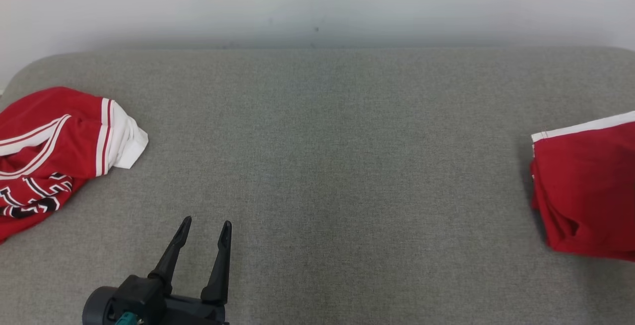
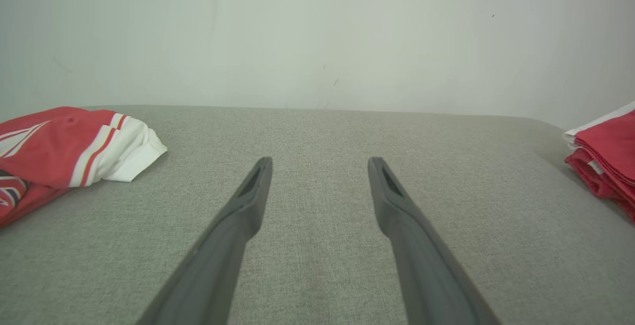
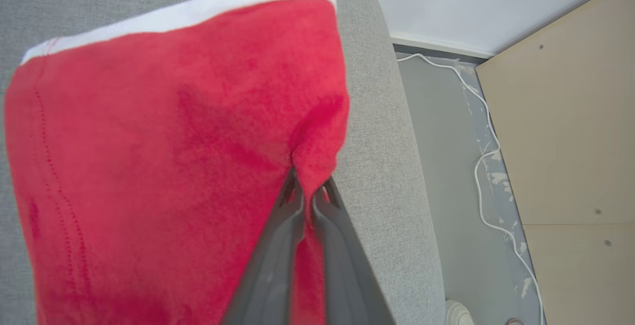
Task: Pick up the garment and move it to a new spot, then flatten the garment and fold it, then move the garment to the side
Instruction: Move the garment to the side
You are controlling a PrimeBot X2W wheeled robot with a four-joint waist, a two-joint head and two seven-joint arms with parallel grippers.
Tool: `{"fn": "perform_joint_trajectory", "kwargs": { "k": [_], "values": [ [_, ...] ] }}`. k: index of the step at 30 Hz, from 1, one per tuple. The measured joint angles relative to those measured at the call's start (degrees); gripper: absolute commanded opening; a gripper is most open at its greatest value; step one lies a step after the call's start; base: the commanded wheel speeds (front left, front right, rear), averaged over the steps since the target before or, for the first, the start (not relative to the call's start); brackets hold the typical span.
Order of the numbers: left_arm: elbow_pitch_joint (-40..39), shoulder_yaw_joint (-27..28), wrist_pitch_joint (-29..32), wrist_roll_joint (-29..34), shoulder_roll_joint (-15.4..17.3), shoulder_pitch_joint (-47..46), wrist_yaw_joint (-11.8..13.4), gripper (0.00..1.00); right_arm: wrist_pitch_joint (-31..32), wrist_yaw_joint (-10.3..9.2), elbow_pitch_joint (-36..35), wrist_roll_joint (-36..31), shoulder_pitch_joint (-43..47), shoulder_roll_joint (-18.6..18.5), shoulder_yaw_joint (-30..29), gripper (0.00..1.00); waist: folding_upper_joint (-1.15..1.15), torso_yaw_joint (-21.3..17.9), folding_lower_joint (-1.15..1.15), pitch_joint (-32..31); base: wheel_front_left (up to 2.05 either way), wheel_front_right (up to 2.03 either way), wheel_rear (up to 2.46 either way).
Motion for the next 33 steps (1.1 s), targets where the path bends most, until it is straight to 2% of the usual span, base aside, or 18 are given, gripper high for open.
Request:
{"fn": "perform_joint_trajectory", "kwargs": {
  "k": [14, 15, 16, 33],
  "values": [
    [-0.36, 0.64, 0.0, 0.08, 0.18, -1.1, 0.03, 1.0, -2.14, -0.51, -3.68, -1.71, 1.87, -2.03, -2.77, 0.0, 0.0, 0.42, 0.0, 2.98, 0.0, 0.0, 0.0],
    [-0.32, 0.58, 0.0, 0.09, 0.2, -1.31, 0.03, 1.0, -2.56, -0.51, -3.74, -2.04, 1.98, -2.01, -2.89, 0.77, 0.0, 0.34, 0.0, 3.09, 0.0, 0.0, 0.0],
    [-0.31, 0.48, 0.0, 0.14, 0.14, -1.6, 0.02, 1.0, -2.61, -0.52, -3.83, -2.32, 2.1, -2.02, -3.08, 1.0, 0.0, 0.29, 0.0, 3.18, 0.0, 0.0, 0.0],
    [1.21, 0.2, 0.0, 0.16, -0.08, -3.05, 0.02, 1.0, -8.06, -0.92, -7.89, -5.54, 2.38, -1.78, -3.0, 1.0, 0.0, 0.38, -0.01, 1.87, 0.0, 0.0, 0.0]
  ]
}}
